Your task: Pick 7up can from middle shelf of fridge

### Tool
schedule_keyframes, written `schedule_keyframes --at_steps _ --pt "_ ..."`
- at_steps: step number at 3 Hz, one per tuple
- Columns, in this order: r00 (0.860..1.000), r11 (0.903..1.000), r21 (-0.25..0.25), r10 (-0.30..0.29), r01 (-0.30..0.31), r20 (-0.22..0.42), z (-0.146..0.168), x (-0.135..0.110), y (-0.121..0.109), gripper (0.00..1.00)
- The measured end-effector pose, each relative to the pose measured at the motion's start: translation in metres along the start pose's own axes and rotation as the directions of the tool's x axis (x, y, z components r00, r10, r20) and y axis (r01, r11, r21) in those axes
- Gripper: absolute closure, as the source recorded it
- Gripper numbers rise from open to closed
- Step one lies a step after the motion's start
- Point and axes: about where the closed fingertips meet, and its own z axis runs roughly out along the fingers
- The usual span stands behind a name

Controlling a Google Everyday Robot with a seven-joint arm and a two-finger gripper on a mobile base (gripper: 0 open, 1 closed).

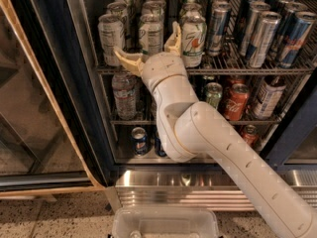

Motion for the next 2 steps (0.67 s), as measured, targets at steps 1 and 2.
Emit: schedule_keyframes --at_steps 1,2 --pt "1.000 1.0000 -0.002 -0.003 0.003 -0.029 0.0034 0.0031 0.0021 0.21" --pt "0.999 1.0000 -0.009 0.000 -0.001 -0.050 0.0057 0.0061 0.0051 0.21"
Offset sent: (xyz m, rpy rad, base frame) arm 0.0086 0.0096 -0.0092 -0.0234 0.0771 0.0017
